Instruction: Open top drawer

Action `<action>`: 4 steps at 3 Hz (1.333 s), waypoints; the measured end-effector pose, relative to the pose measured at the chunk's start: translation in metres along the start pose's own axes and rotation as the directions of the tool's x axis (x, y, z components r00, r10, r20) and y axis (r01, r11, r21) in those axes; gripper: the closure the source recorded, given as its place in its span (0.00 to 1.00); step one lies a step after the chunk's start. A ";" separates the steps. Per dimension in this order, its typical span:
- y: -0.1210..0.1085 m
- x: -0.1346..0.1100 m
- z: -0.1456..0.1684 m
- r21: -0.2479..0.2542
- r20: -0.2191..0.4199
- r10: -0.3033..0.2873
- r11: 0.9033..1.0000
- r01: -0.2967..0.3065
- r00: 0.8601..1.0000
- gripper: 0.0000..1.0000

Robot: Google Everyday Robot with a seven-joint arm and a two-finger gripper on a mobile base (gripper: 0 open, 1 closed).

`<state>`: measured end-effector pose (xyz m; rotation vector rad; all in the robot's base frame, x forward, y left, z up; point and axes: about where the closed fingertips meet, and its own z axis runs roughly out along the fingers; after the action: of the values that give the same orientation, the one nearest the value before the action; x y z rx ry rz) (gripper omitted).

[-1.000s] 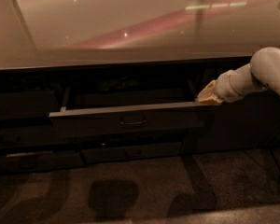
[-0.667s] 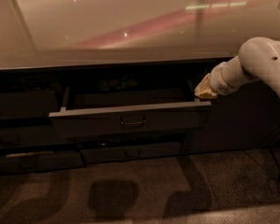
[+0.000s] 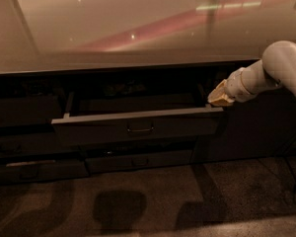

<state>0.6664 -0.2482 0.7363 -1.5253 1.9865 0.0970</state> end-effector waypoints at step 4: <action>0.000 -0.022 0.066 -0.112 -0.068 -0.004 0.994 -0.004 0.998 1.00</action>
Offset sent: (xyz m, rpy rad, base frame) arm 0.0155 0.0593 -0.0389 -0.0011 0.0900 0.1108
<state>0.6976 -0.2022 0.6940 -1.6186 2.0650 0.1609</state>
